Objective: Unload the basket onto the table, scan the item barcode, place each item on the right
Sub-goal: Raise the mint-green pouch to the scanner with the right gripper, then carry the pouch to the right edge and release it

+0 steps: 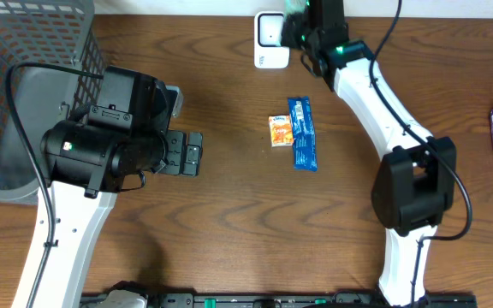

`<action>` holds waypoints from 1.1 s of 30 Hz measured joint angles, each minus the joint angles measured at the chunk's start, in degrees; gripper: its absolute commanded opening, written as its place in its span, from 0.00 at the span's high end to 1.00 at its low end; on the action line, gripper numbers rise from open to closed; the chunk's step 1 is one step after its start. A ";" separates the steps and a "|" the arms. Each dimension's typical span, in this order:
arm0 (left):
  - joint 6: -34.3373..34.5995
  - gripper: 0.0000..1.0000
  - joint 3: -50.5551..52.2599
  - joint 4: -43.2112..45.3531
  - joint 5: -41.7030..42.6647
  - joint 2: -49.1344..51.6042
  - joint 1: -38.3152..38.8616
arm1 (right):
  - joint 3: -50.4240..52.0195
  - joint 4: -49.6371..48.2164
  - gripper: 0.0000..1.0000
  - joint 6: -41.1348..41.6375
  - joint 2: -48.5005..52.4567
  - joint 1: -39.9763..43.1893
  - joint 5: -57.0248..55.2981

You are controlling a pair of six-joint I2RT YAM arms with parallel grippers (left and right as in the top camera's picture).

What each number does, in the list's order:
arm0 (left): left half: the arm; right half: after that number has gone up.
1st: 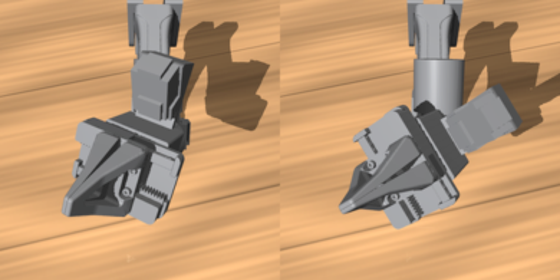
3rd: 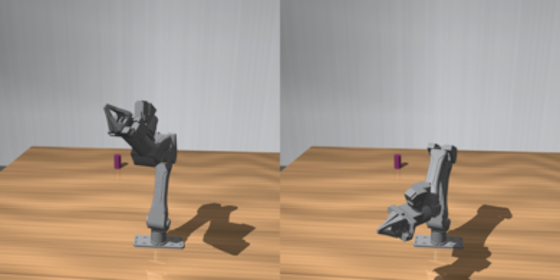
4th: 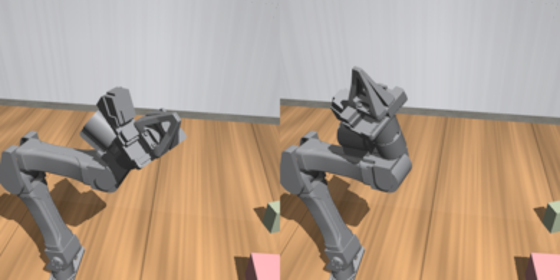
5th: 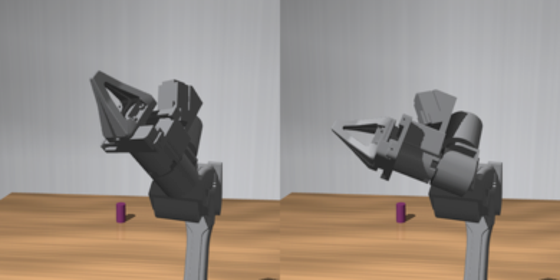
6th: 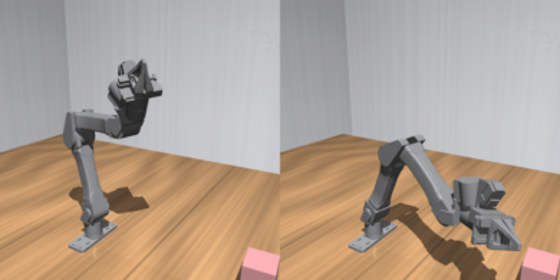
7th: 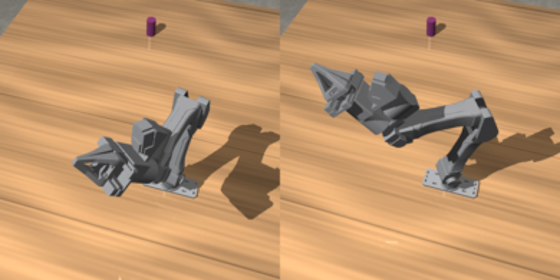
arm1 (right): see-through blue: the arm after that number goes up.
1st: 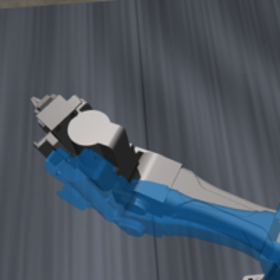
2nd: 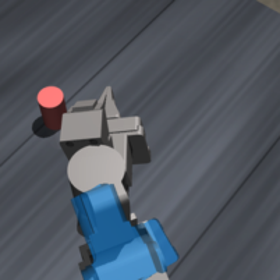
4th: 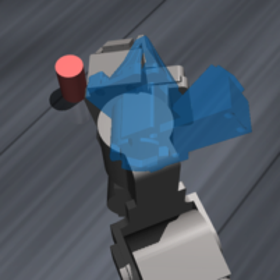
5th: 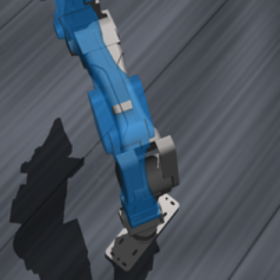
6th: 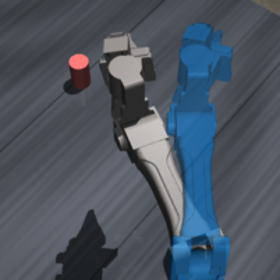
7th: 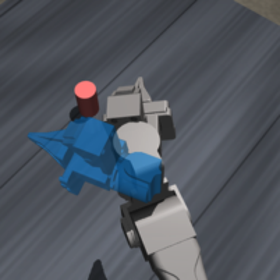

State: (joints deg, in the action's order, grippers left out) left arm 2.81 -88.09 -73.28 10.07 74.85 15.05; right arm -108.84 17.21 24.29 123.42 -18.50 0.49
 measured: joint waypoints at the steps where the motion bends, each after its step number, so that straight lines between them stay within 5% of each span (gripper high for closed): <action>1: 0.02 0.02 0.00 -0.02 0.02 0.00 0.00 | -1.90 -0.02 0.98 0.26 0.92 -0.35 0.00; 15: 0.00 0.02 0.00 -0.02 0.02 0.00 0.00 | -17.73 4.33 0.97 1.16 18.69 -4.11 -0.11; 33: 0.00 0.02 0.00 -0.02 0.02 0.00 0.00 | -20.24 10.62 0.99 0.72 19.61 -2.16 -2.78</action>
State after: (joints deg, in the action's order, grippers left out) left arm 2.81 -88.09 -73.30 10.09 74.85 15.05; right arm -129.08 27.83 25.02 143.02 -20.67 -2.28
